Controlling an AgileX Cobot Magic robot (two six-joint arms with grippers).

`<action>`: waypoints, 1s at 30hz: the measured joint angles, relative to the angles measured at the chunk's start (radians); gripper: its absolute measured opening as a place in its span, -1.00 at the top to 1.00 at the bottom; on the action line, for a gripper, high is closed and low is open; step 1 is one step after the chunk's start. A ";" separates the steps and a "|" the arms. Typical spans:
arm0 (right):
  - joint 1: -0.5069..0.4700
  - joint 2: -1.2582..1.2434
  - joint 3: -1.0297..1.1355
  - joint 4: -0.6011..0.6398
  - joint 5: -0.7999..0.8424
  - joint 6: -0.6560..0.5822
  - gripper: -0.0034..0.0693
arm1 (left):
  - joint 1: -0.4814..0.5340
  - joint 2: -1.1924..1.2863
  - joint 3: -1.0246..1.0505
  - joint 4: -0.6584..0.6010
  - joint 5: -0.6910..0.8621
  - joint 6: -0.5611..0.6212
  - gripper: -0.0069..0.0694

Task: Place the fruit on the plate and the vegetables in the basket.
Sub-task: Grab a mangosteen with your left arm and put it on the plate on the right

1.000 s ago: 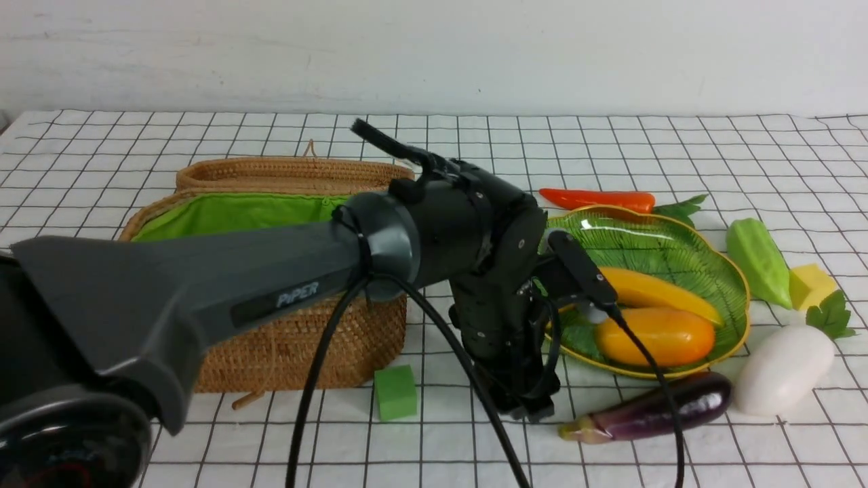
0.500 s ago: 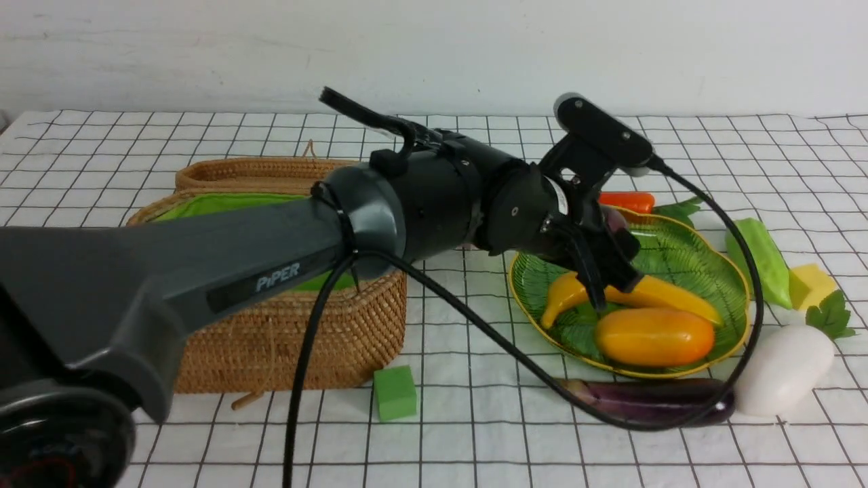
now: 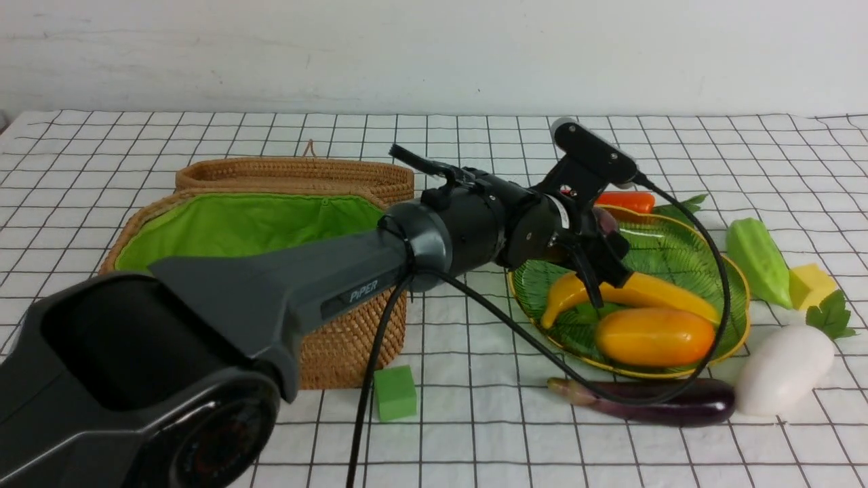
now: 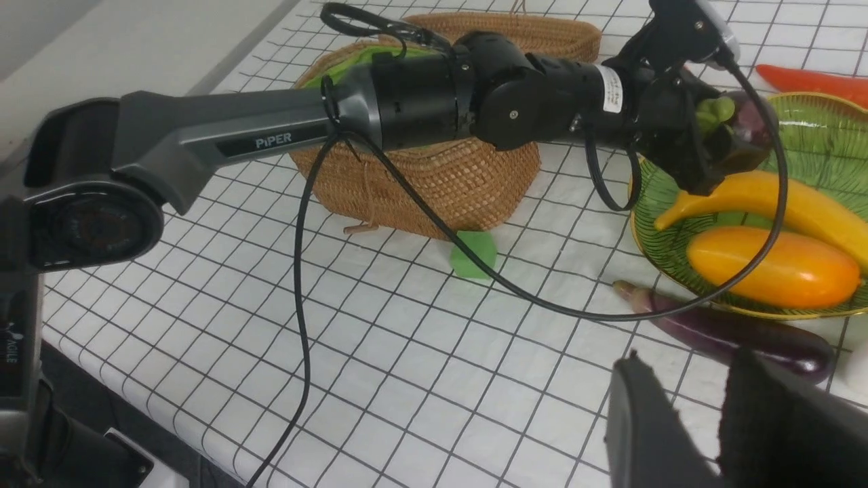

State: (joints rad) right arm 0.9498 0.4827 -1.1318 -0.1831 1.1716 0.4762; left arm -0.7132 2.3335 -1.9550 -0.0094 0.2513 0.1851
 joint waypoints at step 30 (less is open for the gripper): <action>0.000 0.000 0.000 0.000 0.009 -0.006 0.36 | 0.000 -0.075 -0.003 -0.199 0.015 -0.004 -0.70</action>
State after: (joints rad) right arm 0.9498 0.4827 -1.1318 -0.1831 1.1802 0.4698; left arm -0.7132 2.2581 -1.9582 -0.2082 0.2668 0.1809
